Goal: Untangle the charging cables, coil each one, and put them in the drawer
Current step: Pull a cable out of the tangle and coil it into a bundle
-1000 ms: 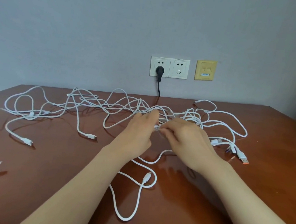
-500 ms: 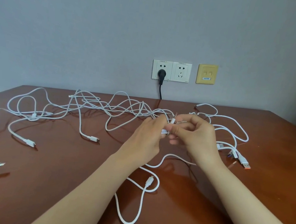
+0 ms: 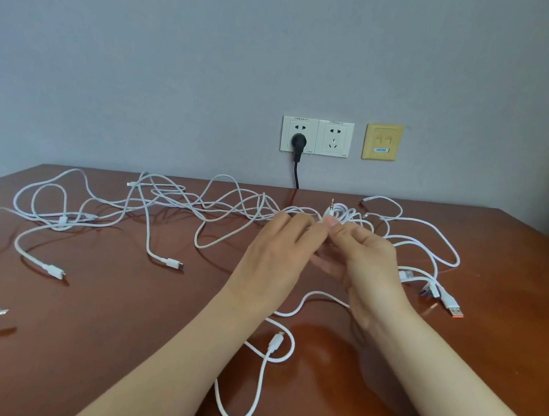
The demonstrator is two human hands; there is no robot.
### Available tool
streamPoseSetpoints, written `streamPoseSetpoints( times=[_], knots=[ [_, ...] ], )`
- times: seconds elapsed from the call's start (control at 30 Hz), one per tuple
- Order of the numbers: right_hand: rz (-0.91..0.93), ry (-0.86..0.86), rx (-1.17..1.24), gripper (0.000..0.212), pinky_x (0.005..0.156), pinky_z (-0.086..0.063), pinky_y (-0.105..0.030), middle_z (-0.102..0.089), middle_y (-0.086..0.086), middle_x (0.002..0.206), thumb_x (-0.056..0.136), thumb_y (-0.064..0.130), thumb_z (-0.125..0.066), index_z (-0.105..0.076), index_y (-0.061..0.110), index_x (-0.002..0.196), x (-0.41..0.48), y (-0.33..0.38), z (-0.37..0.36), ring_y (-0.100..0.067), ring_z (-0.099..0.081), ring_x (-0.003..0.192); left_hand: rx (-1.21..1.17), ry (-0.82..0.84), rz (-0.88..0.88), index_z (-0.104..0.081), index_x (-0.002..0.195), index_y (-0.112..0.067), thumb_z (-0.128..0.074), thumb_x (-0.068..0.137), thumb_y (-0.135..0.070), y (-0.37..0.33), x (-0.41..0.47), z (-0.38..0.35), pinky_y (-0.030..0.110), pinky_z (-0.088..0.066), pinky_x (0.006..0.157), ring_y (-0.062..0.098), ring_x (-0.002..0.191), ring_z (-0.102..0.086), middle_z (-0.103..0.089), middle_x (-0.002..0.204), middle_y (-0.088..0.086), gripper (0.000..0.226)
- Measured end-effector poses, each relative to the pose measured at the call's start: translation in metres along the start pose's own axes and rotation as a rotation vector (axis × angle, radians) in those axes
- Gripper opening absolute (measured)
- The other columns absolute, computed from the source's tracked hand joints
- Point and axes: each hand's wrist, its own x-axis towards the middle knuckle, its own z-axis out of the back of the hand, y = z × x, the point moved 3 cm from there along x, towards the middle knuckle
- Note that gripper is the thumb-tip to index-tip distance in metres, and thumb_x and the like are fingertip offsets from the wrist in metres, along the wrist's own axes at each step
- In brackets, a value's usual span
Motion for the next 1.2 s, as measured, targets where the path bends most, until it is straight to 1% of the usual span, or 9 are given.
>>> streamPoseSetpoints(
  times=[0.13, 0.3, 0.5, 0.67, 0.77, 0.87, 1.0, 1.1, 1.2],
  knots=[
    [0.008, -0.018, -0.039, 0.024, 0.058, -0.056, -0.026, -0.058, -0.009, 0.062, 0.09, 0.013, -0.057, -0.058, 0.006, 0.067, 0.008, -0.002, 0.008, -0.015, -0.057, 0.056, -0.129, 0.114, 0.033, -0.056, 0.109, -0.008, -0.057, 0.079, -0.007, 0.001, -0.005, -0.007, 0.032, -0.039, 0.082, 0.019, 0.092, -0.047, -0.062, 0.1, 0.01, 0.03],
    [0.009, 0.089, -0.162, 0.017, 0.056, -0.057, -0.026, -0.067, -0.009, 0.065, 0.093, 0.009, -0.053, -0.06, -0.001, 0.081, 0.015, -0.004, 0.012, -0.016, -0.067, 0.059, -0.589, 0.161, 0.505, -0.065, 0.094, -0.021, -0.043, 0.086, -0.045, 0.003, -0.003, 0.001, 0.012, -0.04, 0.077, 0.004, 0.087, -0.055, -0.062, 0.09, -0.011, 0.033],
    [0.218, 0.302, -0.749, 0.013, 0.063, -0.045, -0.038, -0.057, -0.018, 0.067, 0.091, 0.019, -0.059, -0.067, 0.012, 0.083, 0.011, -0.007, 0.003, -0.022, -0.05, 0.061, -0.768, 0.149, 0.975, -0.058, 0.084, -0.032, -0.054, 0.09, -0.04, 0.028, 0.004, 0.007, 0.03, -0.048, 0.081, 0.013, 0.083, -0.06, -0.065, 0.091, -0.008, 0.011],
    [0.115, 0.449, -0.724, 0.019, 0.074, -0.054, -0.056, -0.057, -0.036, 0.089, 0.092, 0.019, -0.057, -0.063, 0.002, 0.097, 0.007, -0.005, 0.003, -0.037, -0.058, 0.071, -0.88, 0.323, 1.036, -0.067, 0.074, -0.025, -0.064, 0.085, -0.037, 0.022, 0.005, 0.009, 0.016, -0.052, 0.054, 0.006, 0.048, -0.056, -0.061, 0.048, -0.008, 0.016],
    [0.125, 0.489, -0.745, 0.025, 0.071, -0.054, -0.054, -0.052, -0.036, 0.084, 0.094, 0.022, -0.053, -0.061, 0.0, 0.103, 0.008, -0.005, 0.003, -0.041, -0.056, 0.068, -0.971, 0.346, 1.103, -0.069, 0.082, -0.02, -0.064, 0.084, -0.034, 0.027, 0.005, 0.012, 0.019, -0.055, 0.062, 0.01, 0.058, -0.059, -0.066, 0.071, 0.005, 0.015],
    [0.142, 0.495, -0.792, 0.021, 0.062, -0.049, -0.036, -0.055, -0.015, 0.07, 0.097, 0.018, -0.046, -0.061, 0.005, 0.105, 0.005, -0.008, 0.001, -0.019, -0.054, 0.058, -1.026, 0.416, 1.132, -0.07, 0.092, -0.014, -0.065, 0.083, -0.032, 0.031, 0.002, 0.013, 0.02, -0.057, 0.069, 0.013, 0.069, -0.064, -0.07, 0.09, 0.011, 0.021],
    [0.213, 0.392, -0.856, 0.026, 0.095, -0.043, -0.031, -0.066, -0.005, 0.107, 0.1, 0.014, -0.039, -0.06, 0.015, 0.114, 0.007, -0.011, 0.004, -0.018, -0.059, 0.103, -1.084, 0.45, 1.134, -0.069, 0.091, -0.016, -0.065, 0.083, -0.026, 0.036, -0.001, 0.014, 0.021, -0.057, 0.071, 0.013, 0.073, -0.069, -0.071, 0.089, 0.007, 0.013],
    [0.19, 0.323, -0.764, 0.023, 0.075, -0.053, -0.021, -0.062, -0.009, 0.095, 0.1, 0.014, -0.038, -0.058, 0.02, 0.109, 0.005, -0.015, 0.001, -0.017, -0.059, 0.085, -1.046, 0.429, 1.101, -0.067, 0.087, -0.018, -0.064, 0.085, -0.019, 0.035, 0.002, 0.016, 0.019, -0.057, 0.066, 0.008, 0.064, -0.068, -0.07, 0.081, 0.004, 0.003],
    [0.082, 0.28, -0.552, 0.019, 0.056, -0.059, -0.034, -0.049, -0.018, 0.085, 0.1, 0.015, -0.036, -0.046, 0.03, 0.093, 0.003, -0.015, -0.003, -0.021, -0.053, 0.069, -0.98, 0.403, 1.05, -0.065, 0.088, -0.016, -0.065, 0.085, -0.018, 0.034, 0.005, 0.015, 0.019, -0.056, 0.063, 0.006, 0.056, -0.066, -0.066, 0.075, 0.001, 0.003]
  ],
)
